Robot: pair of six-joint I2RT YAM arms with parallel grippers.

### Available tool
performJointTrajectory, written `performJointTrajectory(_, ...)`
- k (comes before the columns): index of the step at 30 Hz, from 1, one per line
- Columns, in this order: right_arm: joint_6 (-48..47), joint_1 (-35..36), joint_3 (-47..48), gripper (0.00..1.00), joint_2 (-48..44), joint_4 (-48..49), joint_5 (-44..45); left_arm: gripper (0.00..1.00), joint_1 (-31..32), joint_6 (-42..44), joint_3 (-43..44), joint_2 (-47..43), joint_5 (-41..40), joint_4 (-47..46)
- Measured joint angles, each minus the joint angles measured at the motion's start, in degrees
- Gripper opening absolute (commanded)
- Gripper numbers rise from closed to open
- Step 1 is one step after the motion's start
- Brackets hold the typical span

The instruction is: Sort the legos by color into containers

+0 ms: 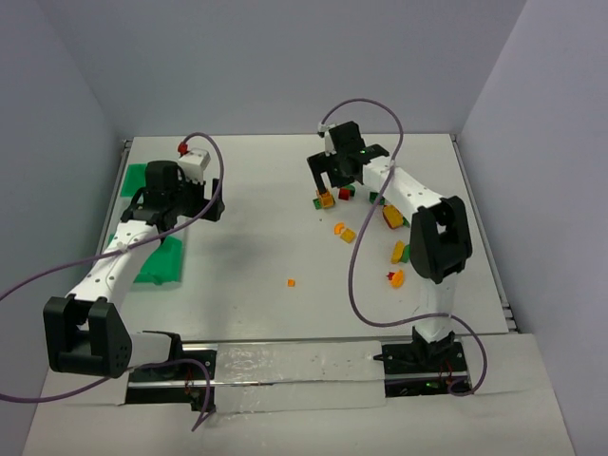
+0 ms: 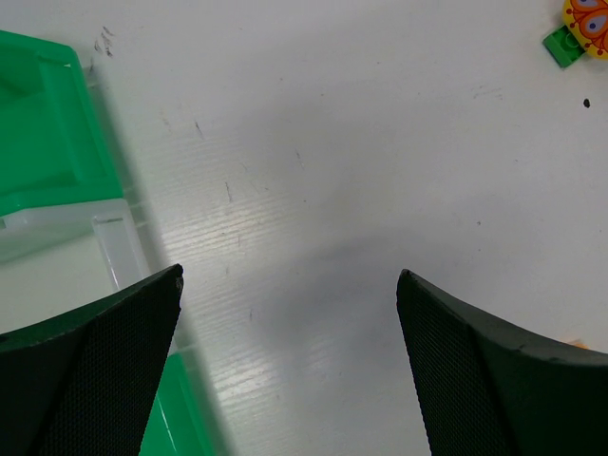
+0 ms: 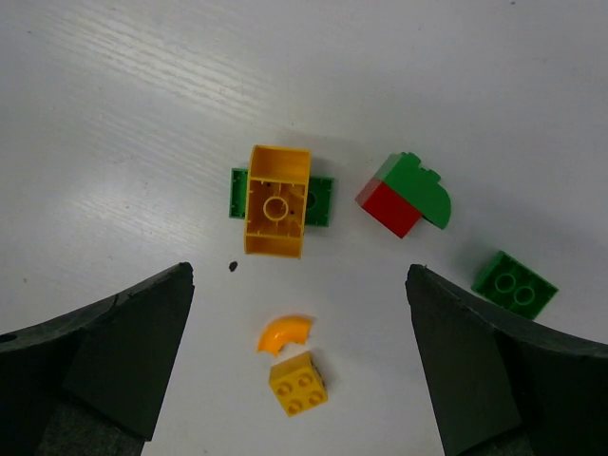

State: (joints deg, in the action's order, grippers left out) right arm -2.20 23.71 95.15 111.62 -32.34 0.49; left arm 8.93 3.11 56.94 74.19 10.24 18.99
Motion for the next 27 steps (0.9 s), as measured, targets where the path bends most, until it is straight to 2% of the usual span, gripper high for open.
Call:
performJointTrajectory(7,0.90,0.04,6.30,0.91,10.05,-3.29,-1.45,0.99,0.00,0.08,-0.99,-0.15,0.02,-0.45)
performJointTrajectory(8,0.90,0.04,6.98,0.87,10.94,-3.53,-1.62,0.99,0.00,0.08,-1.14,-0.15,0.02,-0.42)
performJointTrajectory(9,0.94,0.04,7.64,0.87,11.77,-3.70,-1.75,0.99,0.00,0.10,-1.22,-0.15,0.02,-0.42)
performJointTrajectory(11,1.01,0.04,8.29,0.77,12.80,-3.92,-2.08,0.99,0.00,0.10,-1.24,-0.15,0.02,-0.43)
performJointTrajectory(15,1.02,0.04,9.88,0.70,14.23,-4.42,-2.65,0.99,0.00,0.14,-1.31,-0.15,0.00,-0.52)
performJointTrajectory(22,1.03,0.04,11.92,0.69,16.29,-4.96,-4.19,0.99,0.00,0.36,-1.48,-0.04,-0.44,-0.58)
performJointTrajectory(27,0.96,0.04,12.55,0.40,17.18,-5.45,-4.63,0.99,0.00,0.36,-1.48,0.70,-0.61,-0.60)
